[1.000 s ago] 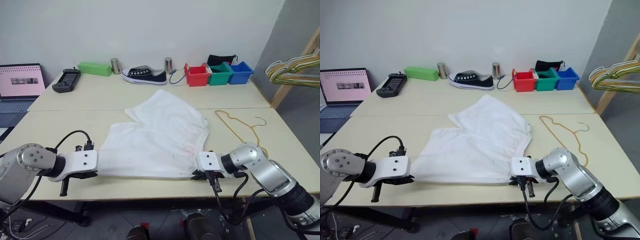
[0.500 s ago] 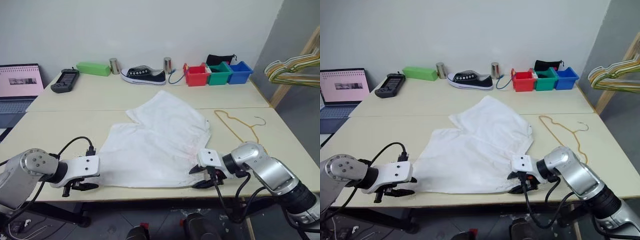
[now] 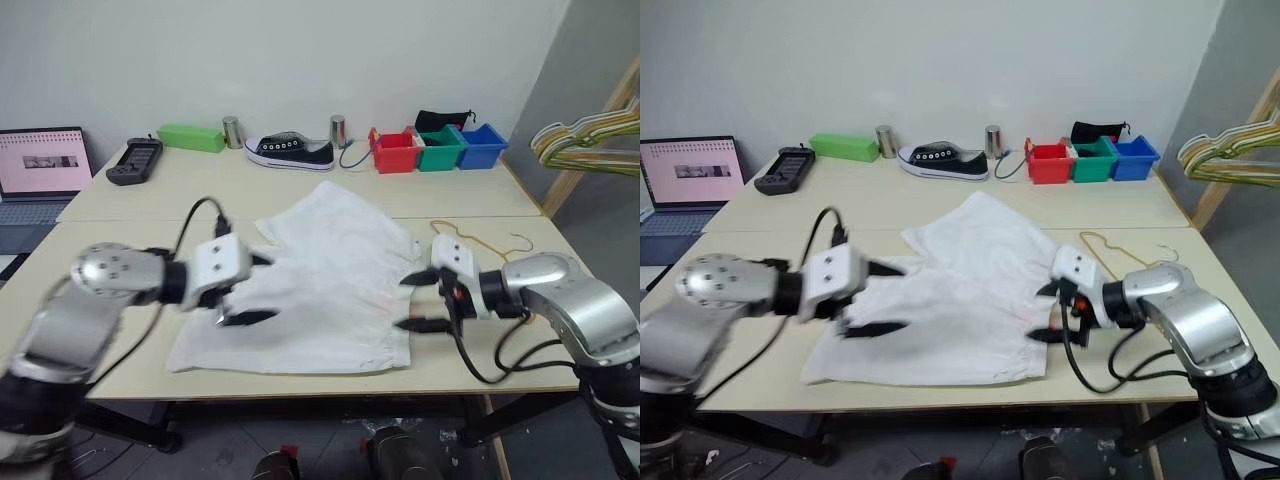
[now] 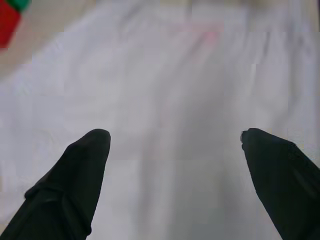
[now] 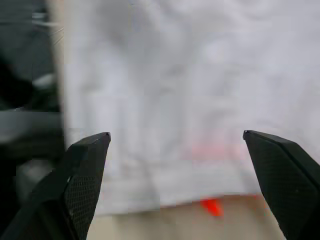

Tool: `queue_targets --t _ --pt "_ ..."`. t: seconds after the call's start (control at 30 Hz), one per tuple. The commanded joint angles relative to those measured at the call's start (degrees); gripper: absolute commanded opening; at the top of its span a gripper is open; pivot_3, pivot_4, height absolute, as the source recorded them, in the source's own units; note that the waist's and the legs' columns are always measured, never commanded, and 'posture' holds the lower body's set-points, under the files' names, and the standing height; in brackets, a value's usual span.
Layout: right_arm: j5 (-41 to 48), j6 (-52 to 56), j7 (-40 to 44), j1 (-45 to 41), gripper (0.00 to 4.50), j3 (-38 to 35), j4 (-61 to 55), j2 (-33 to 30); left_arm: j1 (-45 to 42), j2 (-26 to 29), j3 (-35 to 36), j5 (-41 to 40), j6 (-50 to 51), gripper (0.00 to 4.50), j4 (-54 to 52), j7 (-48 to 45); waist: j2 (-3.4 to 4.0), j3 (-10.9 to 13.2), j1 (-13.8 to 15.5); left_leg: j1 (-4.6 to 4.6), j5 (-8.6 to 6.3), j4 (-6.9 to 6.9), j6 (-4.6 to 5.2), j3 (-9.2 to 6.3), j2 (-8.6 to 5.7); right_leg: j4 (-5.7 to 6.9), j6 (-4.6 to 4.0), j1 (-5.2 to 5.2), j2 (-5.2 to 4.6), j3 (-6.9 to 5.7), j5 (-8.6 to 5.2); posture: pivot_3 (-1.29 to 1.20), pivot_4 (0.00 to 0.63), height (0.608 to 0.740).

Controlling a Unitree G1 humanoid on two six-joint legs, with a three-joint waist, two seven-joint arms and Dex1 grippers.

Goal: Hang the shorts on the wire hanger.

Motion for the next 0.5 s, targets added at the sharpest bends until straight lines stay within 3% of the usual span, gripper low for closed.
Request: queue_targets --t 0.03,0.23,0.5 --pt "-4.7 -1.9 -8.8 0.0 4.50 -4.9 8.5 -0.9 -1.8 -4.9 -2.4 0.2 2.3 4.44 -2.6 5.5 0.00 0.0 -0.3 0.00 0.01 0.06 0.01 0.07 -0.02 0.03 0.04 0.01 0.00 0.10 0.03 -0.27 0.073 0.740" --pt "-7.2 -3.0 -16.7 -3.9 4.50 -9.2 25.3 -0.2 -5.9 -13.5 -7.1 0.7 3.2 4.44 0.0 9.6 0.03 0.0 -2.1 -0.02 0.01 0.05 0.03 0.21 -0.03 0.09 0.06 -0.04 0.08 0.26 0.03 -0.30 0.073 0.740" --pt "-7.7 -4.2 -16.3 -8.5 4.50 -8.5 39.8 0.2 -5.2 -14.1 -8.7 0.9 2.5 4.44 -0.9 9.3 0.05 0.0 -5.9 0.01 0.01 0.02 0.04 0.24 -0.04 0.08 0.34 -0.03 0.10 0.33 0.12 -0.30 0.070 0.740"
